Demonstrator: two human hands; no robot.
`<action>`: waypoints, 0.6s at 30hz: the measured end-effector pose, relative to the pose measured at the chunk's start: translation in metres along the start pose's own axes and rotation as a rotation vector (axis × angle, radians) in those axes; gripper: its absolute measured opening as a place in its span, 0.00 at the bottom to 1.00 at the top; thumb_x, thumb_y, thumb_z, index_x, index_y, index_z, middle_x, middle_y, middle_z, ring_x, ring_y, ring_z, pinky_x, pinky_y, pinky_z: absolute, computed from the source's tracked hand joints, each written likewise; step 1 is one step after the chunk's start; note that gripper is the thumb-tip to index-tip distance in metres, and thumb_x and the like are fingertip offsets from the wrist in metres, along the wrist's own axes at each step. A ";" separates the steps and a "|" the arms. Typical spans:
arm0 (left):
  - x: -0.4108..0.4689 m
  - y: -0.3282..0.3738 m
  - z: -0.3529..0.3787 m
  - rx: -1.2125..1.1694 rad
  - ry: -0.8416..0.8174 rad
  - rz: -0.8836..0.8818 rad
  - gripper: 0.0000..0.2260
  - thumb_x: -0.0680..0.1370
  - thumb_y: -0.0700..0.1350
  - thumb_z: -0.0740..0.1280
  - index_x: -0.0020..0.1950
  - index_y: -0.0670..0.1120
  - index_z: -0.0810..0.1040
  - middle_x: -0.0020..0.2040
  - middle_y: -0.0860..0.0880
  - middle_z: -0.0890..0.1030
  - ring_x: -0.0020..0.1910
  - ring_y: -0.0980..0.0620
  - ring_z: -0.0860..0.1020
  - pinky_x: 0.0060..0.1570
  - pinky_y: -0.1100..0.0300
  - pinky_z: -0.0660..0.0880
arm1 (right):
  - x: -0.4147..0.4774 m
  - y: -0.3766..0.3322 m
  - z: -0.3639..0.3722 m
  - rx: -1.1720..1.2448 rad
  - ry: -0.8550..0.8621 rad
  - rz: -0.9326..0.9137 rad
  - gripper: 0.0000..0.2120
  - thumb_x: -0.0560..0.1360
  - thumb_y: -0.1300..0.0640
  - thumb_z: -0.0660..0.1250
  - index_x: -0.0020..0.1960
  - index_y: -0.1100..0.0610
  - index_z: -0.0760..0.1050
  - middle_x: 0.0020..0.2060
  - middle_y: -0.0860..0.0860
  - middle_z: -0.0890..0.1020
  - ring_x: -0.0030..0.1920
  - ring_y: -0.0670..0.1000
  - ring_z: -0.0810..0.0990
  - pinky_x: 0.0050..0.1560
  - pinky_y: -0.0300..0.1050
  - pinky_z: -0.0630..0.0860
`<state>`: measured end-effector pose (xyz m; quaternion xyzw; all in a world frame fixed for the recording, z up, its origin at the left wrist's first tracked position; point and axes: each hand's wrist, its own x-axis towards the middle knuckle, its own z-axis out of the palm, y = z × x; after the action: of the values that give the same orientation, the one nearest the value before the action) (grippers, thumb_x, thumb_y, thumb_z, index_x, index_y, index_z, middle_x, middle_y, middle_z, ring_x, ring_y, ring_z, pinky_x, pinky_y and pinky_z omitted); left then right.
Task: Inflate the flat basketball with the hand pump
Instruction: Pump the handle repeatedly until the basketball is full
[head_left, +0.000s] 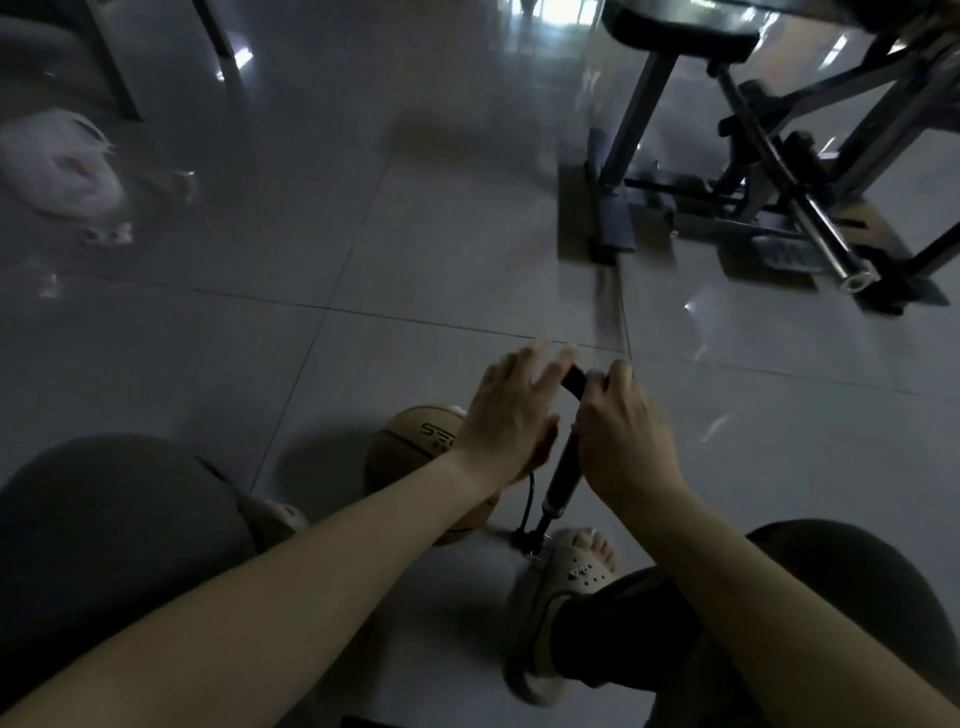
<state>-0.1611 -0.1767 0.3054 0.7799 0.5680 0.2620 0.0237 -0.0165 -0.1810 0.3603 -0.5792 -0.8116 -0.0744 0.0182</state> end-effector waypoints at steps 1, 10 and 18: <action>-0.004 0.007 -0.001 0.034 -0.003 0.055 0.34 0.76 0.49 0.68 0.78 0.45 0.57 0.75 0.42 0.63 0.72 0.44 0.64 0.72 0.49 0.64 | -0.006 -0.003 0.005 -0.019 0.003 -0.029 0.20 0.73 0.58 0.72 0.62 0.61 0.71 0.52 0.56 0.72 0.42 0.51 0.74 0.44 0.45 0.77; -0.042 0.012 0.033 0.157 -0.132 0.079 0.19 0.74 0.44 0.69 0.62 0.43 0.68 0.56 0.43 0.73 0.51 0.43 0.73 0.53 0.48 0.73 | -0.046 -0.021 0.059 -0.019 -0.020 -0.108 0.19 0.70 0.58 0.70 0.58 0.63 0.73 0.43 0.57 0.73 0.37 0.55 0.68 0.38 0.50 0.68; -0.065 -0.012 0.057 0.229 -0.385 -0.185 0.31 0.79 0.49 0.54 0.75 0.37 0.46 0.75 0.34 0.65 0.73 0.38 0.68 0.73 0.52 0.62 | -0.027 -0.046 0.105 -0.083 -0.222 -0.218 0.21 0.74 0.54 0.67 0.63 0.62 0.72 0.47 0.58 0.73 0.42 0.57 0.71 0.40 0.51 0.64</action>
<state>-0.1607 -0.2159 0.2273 0.7576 0.6481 0.0392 0.0667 -0.0447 -0.2060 0.2493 -0.4929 -0.8628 -0.0447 -0.1036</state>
